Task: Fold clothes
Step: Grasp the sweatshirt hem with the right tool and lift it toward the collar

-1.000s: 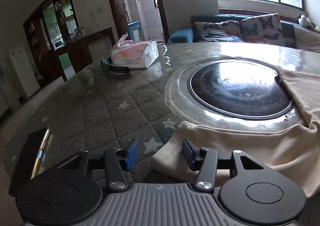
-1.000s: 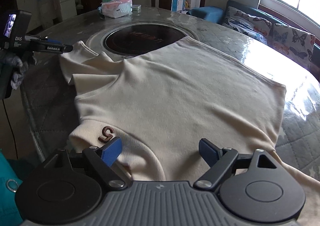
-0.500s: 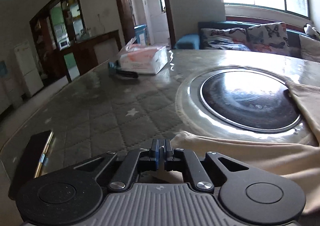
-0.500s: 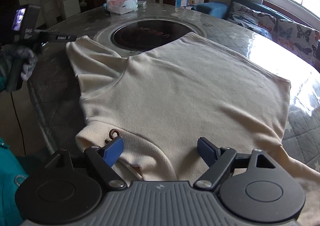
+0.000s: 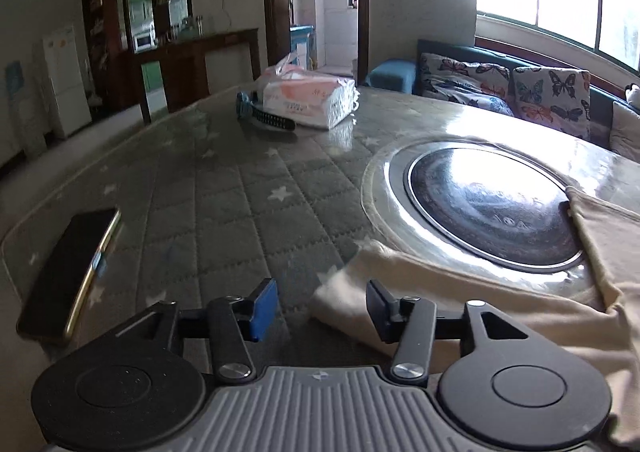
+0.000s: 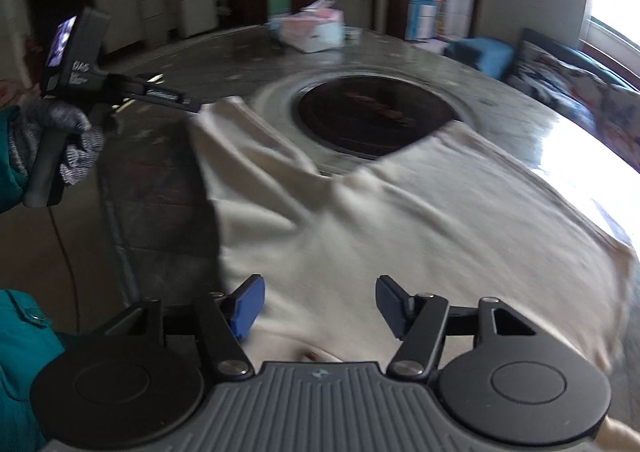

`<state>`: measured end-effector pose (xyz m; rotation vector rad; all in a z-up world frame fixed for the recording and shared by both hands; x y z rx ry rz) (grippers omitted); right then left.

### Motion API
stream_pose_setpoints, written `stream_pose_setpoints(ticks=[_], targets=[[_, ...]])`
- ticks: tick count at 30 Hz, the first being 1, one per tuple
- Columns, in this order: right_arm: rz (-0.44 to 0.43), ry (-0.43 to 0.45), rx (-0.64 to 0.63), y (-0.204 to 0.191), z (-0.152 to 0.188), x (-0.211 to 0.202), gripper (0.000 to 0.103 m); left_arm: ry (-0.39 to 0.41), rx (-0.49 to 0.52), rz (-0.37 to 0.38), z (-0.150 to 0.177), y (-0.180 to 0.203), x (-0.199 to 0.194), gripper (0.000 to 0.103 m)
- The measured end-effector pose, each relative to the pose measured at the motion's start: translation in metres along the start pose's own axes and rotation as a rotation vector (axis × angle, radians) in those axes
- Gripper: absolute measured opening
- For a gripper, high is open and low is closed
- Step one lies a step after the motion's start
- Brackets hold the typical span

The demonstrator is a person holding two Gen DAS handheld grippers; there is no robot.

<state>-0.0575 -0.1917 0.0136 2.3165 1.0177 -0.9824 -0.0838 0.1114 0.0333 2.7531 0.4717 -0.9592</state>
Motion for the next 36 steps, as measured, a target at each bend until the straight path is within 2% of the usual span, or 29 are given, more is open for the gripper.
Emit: stream_pose_setpoints(ticks=[7, 10, 13, 16, 18, 20, 27, 31, 36], targets=[[-0.090, -0.029, -0.084, -0.029, -0.004, 0.020, 0.055, -0.038, -0.054, 0.027, 0.009, 0.000, -0.005, 0.053], [-0.087, -0.025, -0.116, -0.036, -0.003, 0.020, 0.056, -0.051, -0.075, 0.031, 0.012, -0.001, 0.000, 0.051], [-0.089, -0.016, -0.109, -0.035, -0.004, 0.016, 0.055, -0.048, -0.089, 0.042, 0.010, 0.000, 0.005, 0.043], [-0.084, -0.008, -0.097, -0.034, -0.005, 0.013, 0.055, -0.038, -0.100, 0.052, 0.008, 0.000, 0.009, 0.028], [-0.078, -0.002, -0.091, -0.033, -0.005, 0.010, 0.055, -0.030, -0.121, 0.065, 0.006, -0.002, 0.010, 0.014], [-0.072, 0.004, -0.081, -0.031, -0.004, 0.008, 0.055, -0.015, -0.138, 0.082, 0.002, -0.004, 0.009, 0.007], [-0.020, 0.034, -0.008, -0.013, 0.000, -0.004, 0.055, 0.138, -0.119, 0.193, -0.035, 0.016, -0.024, 0.005], [0.026, 0.046, 0.064, 0.006, 0.006, -0.011, 0.055, 0.204, -0.042, 0.320, -0.052, 0.055, -0.048, 0.005], [0.092, 0.067, 0.152, 0.032, 0.019, -0.025, 0.055, 0.234, 0.054, 0.503, -0.056, 0.110, -0.073, 0.005]])
Point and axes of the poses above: each gripper's, at about its wrist camera, not at the fingertips, and x roughly the way its jaws point, y to its right, z to its underside, the point moved 1 cm from there along x, roughly the way its jaws point, and after that the axes turned 8 degrees about z, right-handed, at the moved point
